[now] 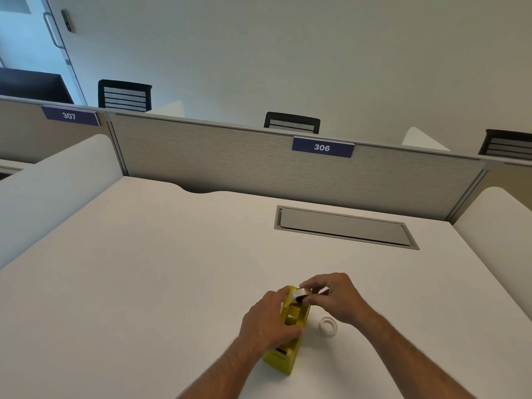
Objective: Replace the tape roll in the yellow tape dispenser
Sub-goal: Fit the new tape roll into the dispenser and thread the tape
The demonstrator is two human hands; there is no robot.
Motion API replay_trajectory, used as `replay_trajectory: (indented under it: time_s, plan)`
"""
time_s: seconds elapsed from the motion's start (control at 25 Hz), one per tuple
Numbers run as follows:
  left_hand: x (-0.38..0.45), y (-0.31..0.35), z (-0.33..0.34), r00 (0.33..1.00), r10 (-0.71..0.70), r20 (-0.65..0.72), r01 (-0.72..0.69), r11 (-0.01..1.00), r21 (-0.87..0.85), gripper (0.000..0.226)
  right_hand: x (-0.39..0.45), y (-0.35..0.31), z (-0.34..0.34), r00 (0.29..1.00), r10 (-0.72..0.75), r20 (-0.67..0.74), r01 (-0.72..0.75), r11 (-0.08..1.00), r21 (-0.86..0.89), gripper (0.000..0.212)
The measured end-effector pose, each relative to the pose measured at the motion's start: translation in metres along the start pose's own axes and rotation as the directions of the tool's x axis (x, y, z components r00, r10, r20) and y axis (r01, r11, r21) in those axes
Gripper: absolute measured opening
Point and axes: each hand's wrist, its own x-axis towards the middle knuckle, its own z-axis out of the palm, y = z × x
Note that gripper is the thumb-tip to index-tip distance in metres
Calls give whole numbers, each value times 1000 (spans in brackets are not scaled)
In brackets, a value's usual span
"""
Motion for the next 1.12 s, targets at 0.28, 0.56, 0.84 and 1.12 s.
replay_trajectory:
  time_s: [0.28, 0.56, 0.84, 1.12]
  plan:
    - [0, 4, 14, 997, -73, -3, 74, 997, 15, 102, -17, 6, 21, 984, -12, -180, 18, 999, 32, 36]
    - [0, 4, 12, 995, -73, -66, 75, 997, 28, 102, -23, 1, 39, 945, -28, -325, 37, 999, 24, 22]
    - [-5, 8, 2, 963, 90, -253, -143, 970, -199, 46, -26, -6, 53, 925, 35, -379, -23, 999, 34, 18]
    - [-5, 8, -6, 977, 114, -181, -149, 970, -194, 50, -30, -2, 58, 957, 30, -290, -12, 998, 62, 36]
